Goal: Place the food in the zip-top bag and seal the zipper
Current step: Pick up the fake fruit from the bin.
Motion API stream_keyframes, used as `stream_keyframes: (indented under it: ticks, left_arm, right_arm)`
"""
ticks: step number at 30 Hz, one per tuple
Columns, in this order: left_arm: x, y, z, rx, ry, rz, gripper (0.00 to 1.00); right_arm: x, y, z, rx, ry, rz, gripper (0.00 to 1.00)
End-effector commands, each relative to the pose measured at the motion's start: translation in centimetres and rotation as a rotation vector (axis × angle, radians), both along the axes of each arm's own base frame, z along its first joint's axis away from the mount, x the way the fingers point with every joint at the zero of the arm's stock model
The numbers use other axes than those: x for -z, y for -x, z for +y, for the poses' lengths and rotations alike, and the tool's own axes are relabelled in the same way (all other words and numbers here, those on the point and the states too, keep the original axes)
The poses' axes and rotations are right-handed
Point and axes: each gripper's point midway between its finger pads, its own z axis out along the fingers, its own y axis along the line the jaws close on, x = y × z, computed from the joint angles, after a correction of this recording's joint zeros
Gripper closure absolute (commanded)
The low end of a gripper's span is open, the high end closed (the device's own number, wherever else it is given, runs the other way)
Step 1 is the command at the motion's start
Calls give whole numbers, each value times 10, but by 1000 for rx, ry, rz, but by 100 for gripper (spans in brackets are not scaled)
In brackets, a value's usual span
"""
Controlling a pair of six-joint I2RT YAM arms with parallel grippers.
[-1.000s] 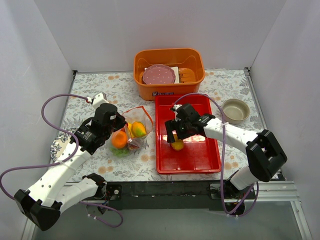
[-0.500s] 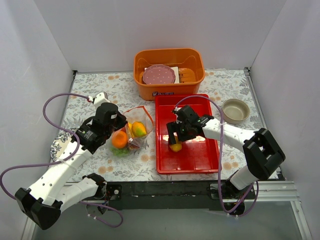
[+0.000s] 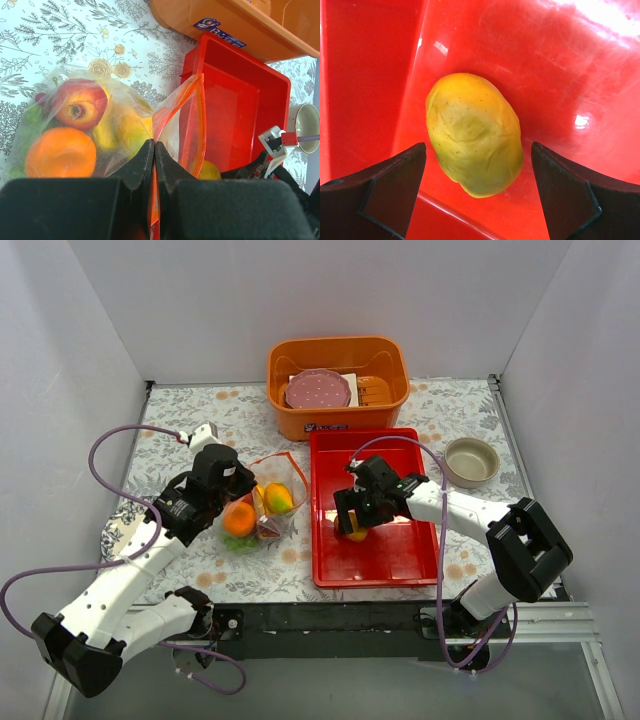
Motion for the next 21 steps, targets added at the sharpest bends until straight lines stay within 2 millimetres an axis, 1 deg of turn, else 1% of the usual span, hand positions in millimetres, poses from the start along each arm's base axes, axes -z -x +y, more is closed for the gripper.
stream_keyframes:
  ticks: [1,5,7,9,13,15,18,21]
  left_arm:
    - [-8,-3,-1,-1,18,-19,100]
    - [-6,-2,0,-9,19,-17,100]
    - [-5,-2,0,-7,20,-14,100]
    - [-4,-2,-2,-2,20,-10,100]
    - [-4,-5,-4,0,22,-7,100]
    - [-4,-6,-5,3,21,-8,100]
    - [-4,-7,-6,8,17,-10,100]
    - [-4,-7,-7,14,17,-5,100]
  right_arm:
    - [-12,-13,14,-15,-47,-47,7]
    - [-15,-19,17,-37,-44,-68,6]
    - [-15,-19,19,-54,-41,-62,6]
    - [-11,-17,18,-73,-23,-43,7]
    - [-8,-12,16,-81,-25,-29,16]
    - [-7,-9,14,-69,-31,-27,16]
    - [-10,-8,14,-57,-55,-41,28]
    - [-15,-9,15,-45,-69,-47,46]
